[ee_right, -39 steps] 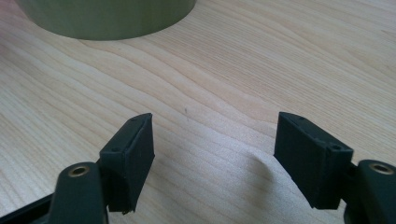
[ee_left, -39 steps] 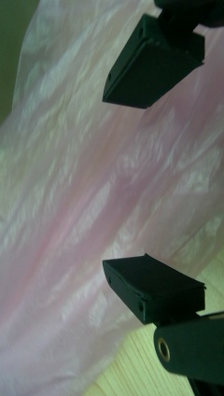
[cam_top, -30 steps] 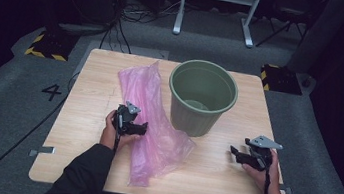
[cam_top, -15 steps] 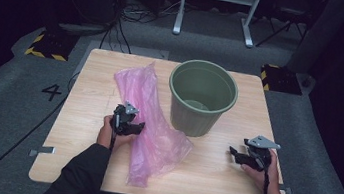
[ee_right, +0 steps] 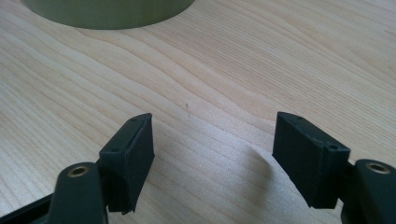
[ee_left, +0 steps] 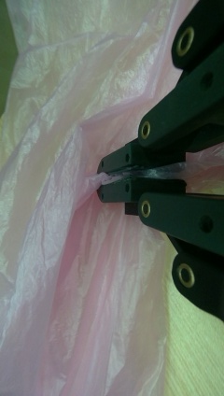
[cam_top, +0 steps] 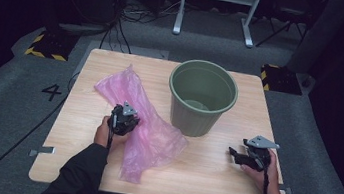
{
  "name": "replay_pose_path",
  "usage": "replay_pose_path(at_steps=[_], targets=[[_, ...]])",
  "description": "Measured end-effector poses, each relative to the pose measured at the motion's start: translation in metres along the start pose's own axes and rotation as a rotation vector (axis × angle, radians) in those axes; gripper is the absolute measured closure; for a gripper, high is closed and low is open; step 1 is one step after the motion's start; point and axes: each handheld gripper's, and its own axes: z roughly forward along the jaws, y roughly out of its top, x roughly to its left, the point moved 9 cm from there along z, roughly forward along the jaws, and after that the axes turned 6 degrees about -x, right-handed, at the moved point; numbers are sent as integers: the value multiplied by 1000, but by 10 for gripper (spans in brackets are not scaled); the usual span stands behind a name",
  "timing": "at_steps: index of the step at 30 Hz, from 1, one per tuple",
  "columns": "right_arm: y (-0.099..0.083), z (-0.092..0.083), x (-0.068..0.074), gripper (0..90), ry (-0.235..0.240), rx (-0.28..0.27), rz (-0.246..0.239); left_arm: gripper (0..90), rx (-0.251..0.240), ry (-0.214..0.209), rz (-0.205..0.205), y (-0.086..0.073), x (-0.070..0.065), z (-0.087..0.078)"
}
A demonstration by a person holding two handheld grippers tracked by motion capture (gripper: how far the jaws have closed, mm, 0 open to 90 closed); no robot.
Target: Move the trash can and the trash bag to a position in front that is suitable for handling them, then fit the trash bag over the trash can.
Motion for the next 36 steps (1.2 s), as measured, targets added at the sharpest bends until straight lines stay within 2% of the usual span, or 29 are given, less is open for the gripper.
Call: replay_pose_path(at_steps=[2, 7, 8, 9, 12, 20, 28, 36], targets=[[0, 0, 0, 298, 3, -1, 1, 877, -20, 4, 15, 3, 2, -4], [0, 0, -1, 298, 6, -3, 8, 879, -62, 3, 25, 10, 5, -13], [0, 0, -1, 297, 3, -3, 10, 879, -90, 3, 20, 13, 6, -19], [0, 0, -1, 297, 3, -3, 10, 879, -90, 3, 20, 13, 6, -19], [1, 1, -3, 295, -6, 1, 17, 879, -120, -6, 37, 18, 7, -28], [2, 3, -7, 288, -12, -1, 46, 880, -149, -24, 53, 22, 6, -38], [2, 4, -6, 288, -12, 3, 46, 883, -187, -25, 77, 30, -1, -47], [2, 3, -7, 287, -8, 1, 53, 884, -241, -46, 89, 41, -6, -59]])
